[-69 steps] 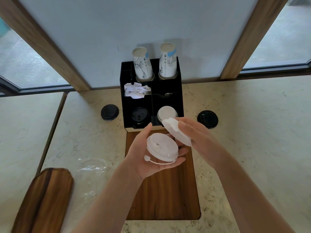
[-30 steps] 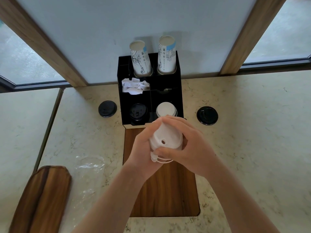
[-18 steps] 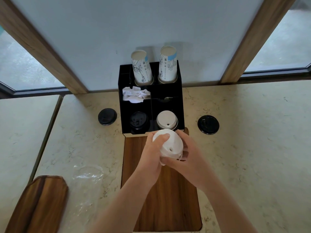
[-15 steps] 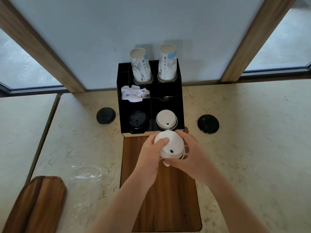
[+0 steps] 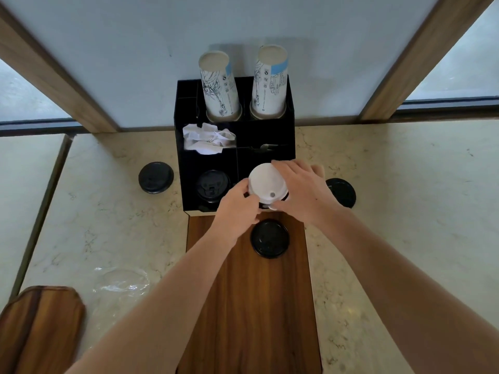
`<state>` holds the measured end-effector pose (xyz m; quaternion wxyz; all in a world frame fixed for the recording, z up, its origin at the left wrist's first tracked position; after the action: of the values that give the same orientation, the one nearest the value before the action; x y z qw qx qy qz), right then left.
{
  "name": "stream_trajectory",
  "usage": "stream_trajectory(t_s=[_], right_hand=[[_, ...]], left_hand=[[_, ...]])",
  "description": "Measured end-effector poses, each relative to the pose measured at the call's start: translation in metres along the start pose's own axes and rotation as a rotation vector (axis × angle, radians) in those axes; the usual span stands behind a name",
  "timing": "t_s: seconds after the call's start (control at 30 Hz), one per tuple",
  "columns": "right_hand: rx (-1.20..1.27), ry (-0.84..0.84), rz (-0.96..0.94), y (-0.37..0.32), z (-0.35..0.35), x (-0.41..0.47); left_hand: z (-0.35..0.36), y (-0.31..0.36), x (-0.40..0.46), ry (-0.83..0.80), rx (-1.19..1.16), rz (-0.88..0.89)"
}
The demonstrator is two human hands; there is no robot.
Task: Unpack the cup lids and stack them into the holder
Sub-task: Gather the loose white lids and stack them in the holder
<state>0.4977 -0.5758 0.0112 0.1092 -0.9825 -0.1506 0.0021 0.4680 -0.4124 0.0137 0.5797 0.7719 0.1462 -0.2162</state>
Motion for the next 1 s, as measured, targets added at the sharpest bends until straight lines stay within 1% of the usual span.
stream_trajectory(t_s=[0.1, 0.2, 0.3, 0.43, 0.57, 0.73, 0.87, 1.0], right_hand=[[-0.083, 0.003, -0.018, -0.001, 0.003, 0.012], [-0.108, -0.007, -0.029, -0.002, 0.007, 0.018], [-0.128, -0.027, -0.035, -0.002, 0.01, 0.018], [-0.138, -0.03, -0.036, -0.004, 0.014, 0.015], [-0.16, -0.042, -0.037, -0.004, 0.016, 0.017], [-0.163, -0.054, -0.035, -0.004, 0.02, 0.016], [-0.188, -0.089, -0.009, -0.006, 0.024, 0.019], [-0.209, -0.142, 0.026, -0.008, 0.025, 0.023]], left_hand=[[0.001, 0.003, 0.002, -0.056, 0.056, -0.025], [0.006, 0.004, 0.006, -0.103, 0.16, -0.04], [0.009, 0.005, 0.009, -0.118, 0.261, -0.032], [0.014, 0.005, 0.012, -0.114, 0.305, -0.058], [0.018, 0.005, 0.017, -0.108, 0.306, -0.086], [0.021, 0.001, 0.022, -0.096, 0.25, -0.104], [0.022, -0.002, 0.025, -0.094, 0.235, -0.105], [0.022, -0.004, 0.031, -0.115, 0.273, -0.097]])
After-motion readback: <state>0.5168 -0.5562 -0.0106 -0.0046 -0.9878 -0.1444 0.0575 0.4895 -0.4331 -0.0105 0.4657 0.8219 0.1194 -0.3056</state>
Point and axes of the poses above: each hand's wrist, its own x-axis towards the middle knuckle, its own z-axis out of the palm, y = z × x, the point moved 4 cm from there along x, towards the middle knuckle, and after that the axes turned 4 degrees about -x, right-handed, at the moved point
